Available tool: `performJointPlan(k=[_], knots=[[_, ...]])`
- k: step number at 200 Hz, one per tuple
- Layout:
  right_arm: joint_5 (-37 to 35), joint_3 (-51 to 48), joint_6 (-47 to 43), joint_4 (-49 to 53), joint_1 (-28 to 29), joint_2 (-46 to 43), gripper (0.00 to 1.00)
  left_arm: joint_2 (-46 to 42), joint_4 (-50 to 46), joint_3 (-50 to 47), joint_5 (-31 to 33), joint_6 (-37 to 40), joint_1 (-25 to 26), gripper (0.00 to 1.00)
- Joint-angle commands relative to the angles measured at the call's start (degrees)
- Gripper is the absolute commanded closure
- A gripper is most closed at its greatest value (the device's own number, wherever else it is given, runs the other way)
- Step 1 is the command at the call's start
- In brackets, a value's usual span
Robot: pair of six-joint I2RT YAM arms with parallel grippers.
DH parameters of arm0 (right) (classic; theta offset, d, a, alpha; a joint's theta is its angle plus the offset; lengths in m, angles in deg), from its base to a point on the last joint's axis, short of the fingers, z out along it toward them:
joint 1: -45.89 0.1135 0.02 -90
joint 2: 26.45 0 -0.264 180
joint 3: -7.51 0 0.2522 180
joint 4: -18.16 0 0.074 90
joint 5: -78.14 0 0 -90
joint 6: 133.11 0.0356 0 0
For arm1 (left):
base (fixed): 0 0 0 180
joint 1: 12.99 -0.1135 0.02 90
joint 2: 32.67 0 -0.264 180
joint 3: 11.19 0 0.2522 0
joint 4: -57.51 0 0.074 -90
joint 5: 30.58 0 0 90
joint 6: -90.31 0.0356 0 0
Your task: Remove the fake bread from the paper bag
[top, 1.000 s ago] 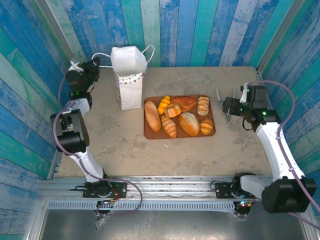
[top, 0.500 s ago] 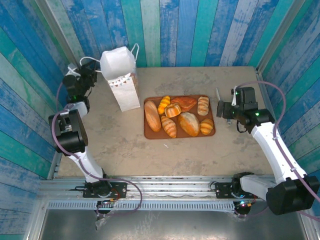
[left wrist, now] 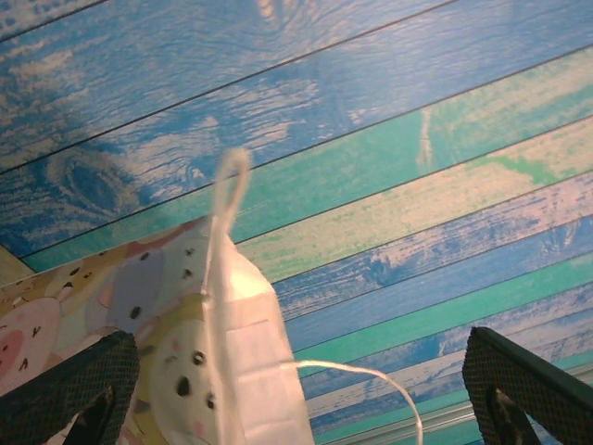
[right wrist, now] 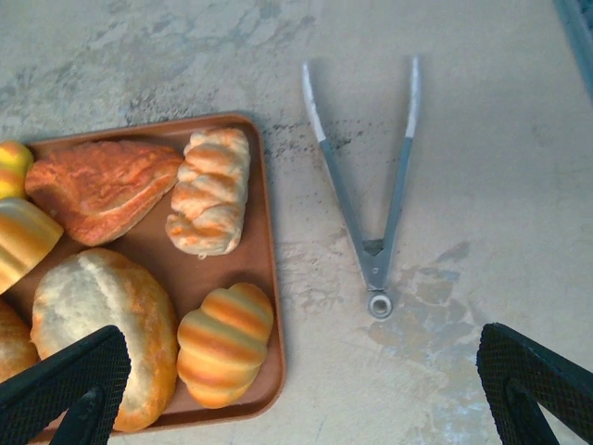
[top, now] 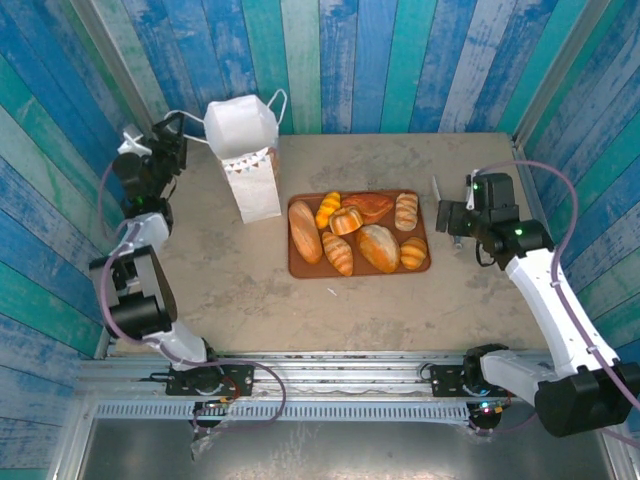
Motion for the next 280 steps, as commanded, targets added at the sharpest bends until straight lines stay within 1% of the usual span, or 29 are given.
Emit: performJointPlan(k=[1,22,33,47,58,72,97,116,130,144,155,182,204,231,249,280], knots=[[-4.99,0.93,1.3,0.5,0.25,-2.49,0.0,-8.59,-3.82,-3.26,1.65,3.0,-0.77,0.06],[-6.77,-0.31,1.82,0.25,0.16,-6.01,0.0,-15.11,-5.39,-8.34,3.09,3.64,-0.94,0.06],[-8.04,-1.56,1.76,-0.37,0.12,-8.43,0.0,-19.49,-8.12,-10.6,3.57,6.42,-0.87,0.06],[-10.16,-3.21,1.41,-0.83,0.16,-11.48,0.0,-25.63,-14.42,-13.69,5.67,13.43,-0.85,0.06],[-12.19,-4.43,1.67,-0.9,0.12,-13.39,0.0,-30.79,-19.65,-16.49,9.55,18.99,-0.89,0.06],[-13.28,-6.29,2.02,-1.81,0.07,-15.76,0.0,-37.47,-22.68,-21.2,13.88,25.67,-0.9,0.06],[-14.51,-11.99,4.49,-6.03,0.07,-19.43,0.0,-48.06,-21.62,-31.23,22.16,37.54,0.07,0.06],[-15.9,-17.45,4.92,-12.09,-0.02,-21.47,0.0,-51.4,-20.0,-36.54,26.91,47.54,2.78,0.06],[-17.01,-21.5,4.27,-17.47,-0.02,-22.31,0.0,-51.53,-18.29,-39.27,30.36,55.31,7.19,0.06],[-17.28,-25.22,0.82,-23.0,-0.01,-22.36,0.0,-50.57,-15.23,-41.85,33.83,61.01,10.55,0.06],[-18.3,-27.85,-2.0,-26.75,-0.02,-21.79,0.0,-49.47,-12.18,-43.74,35.58,63.28,11.61,0.06],[-18.22,-31.54,-7.85,-32.57,0.01,-18.65,0.0,-44.39,-5.33,-47.11,39.32,66.11,12.11,0.06],[-18.21,-33.96,-10.18,-38.14,-0.02,-16.92,0.0,-39.1,-0.72,-48.32,38.13,69.72,13.84,0.06],[-17.04,-39.7,-14.18,-49.97,-0.02,-17.43,0.0,-34.27,4.1,-49.84,35.35,74.09,15.91,0.06],[-16.66,-43.07,-15.68,-56.6,-0.18,-17.33,0.0,-30.96,10.15,-51.69,33.45,74.71,16.04,0.06],[-17.09,-45.71,-15.37,-61.7,-1.15,-15.16,0.0,-23.42,18.52,-51.8,29.56,74.98,15.99,0.06]])
